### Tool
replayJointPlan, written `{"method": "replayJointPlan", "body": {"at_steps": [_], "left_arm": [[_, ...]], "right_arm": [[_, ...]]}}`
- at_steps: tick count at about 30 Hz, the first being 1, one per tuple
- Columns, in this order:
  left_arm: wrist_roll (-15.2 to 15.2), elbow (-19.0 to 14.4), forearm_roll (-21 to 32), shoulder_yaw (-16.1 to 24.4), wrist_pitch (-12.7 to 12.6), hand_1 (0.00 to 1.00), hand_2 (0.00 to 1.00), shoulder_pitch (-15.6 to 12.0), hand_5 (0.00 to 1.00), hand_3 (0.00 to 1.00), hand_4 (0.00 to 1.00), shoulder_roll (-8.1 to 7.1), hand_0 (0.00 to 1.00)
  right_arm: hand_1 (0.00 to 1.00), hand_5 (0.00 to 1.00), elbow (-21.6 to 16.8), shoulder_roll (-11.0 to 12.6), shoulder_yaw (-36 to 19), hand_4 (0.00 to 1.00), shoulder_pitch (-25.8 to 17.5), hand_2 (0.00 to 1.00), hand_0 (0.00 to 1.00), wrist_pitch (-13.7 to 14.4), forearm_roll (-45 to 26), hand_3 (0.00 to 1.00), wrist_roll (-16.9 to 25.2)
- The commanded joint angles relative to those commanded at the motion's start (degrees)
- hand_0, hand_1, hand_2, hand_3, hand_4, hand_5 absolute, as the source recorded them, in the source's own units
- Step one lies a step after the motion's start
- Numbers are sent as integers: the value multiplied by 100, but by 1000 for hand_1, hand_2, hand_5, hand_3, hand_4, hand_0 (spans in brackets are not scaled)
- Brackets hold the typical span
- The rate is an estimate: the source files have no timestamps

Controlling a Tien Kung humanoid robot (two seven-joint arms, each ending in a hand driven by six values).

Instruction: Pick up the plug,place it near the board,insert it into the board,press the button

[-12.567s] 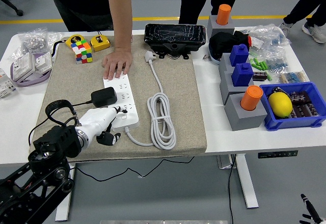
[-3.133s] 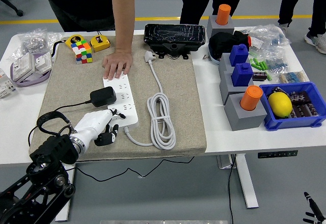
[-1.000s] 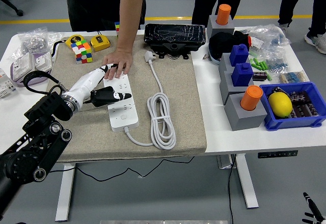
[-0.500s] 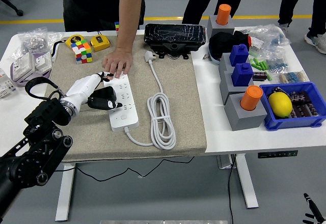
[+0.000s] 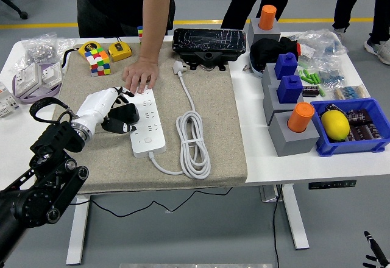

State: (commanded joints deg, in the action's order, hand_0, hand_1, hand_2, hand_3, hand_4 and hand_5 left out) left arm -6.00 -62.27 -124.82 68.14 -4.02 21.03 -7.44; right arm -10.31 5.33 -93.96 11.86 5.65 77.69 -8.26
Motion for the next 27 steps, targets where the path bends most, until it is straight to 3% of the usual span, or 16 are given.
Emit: {"method": "replayJointPlan", "body": {"at_steps": [4,5,10,11,16,17,27], "left_arm": [[1,63,-13,-4,-34,639,628,13,79,689,998,6,477],[6,89,1,-7,-99,614,602,15,76,613,988,10,435],[0,131,-39,-7,-266,614,602,30,76,613,988,22,435],[5,136,-38,-3,-288,564,588,30,46,573,889,24,366],[19,168,-19,-3,-378,564,588,35,46,573,889,27,366],[22,177,-12,-4,-391,532,572,32,37,558,840,29,337],[6,191,35,-71,-308,525,560,45,26,556,814,29,325]], "right_arm": [[865,998,0,1,-10,998,5,781,998,1,7,845,1],[865,998,0,2,-12,998,12,781,998,4,5,844,4],[865,998,0,-1,-10,998,22,781,998,5,-3,844,7],[865,998,0,-1,-6,998,23,781,998,5,-8,846,9],[865,998,0,3,-14,998,26,781,998,10,-3,846,10],[865,998,0,5,-13,998,25,782,998,11,-5,848,11],[865,998,0,10,-25,998,21,782,998,19,5,851,9]]}}
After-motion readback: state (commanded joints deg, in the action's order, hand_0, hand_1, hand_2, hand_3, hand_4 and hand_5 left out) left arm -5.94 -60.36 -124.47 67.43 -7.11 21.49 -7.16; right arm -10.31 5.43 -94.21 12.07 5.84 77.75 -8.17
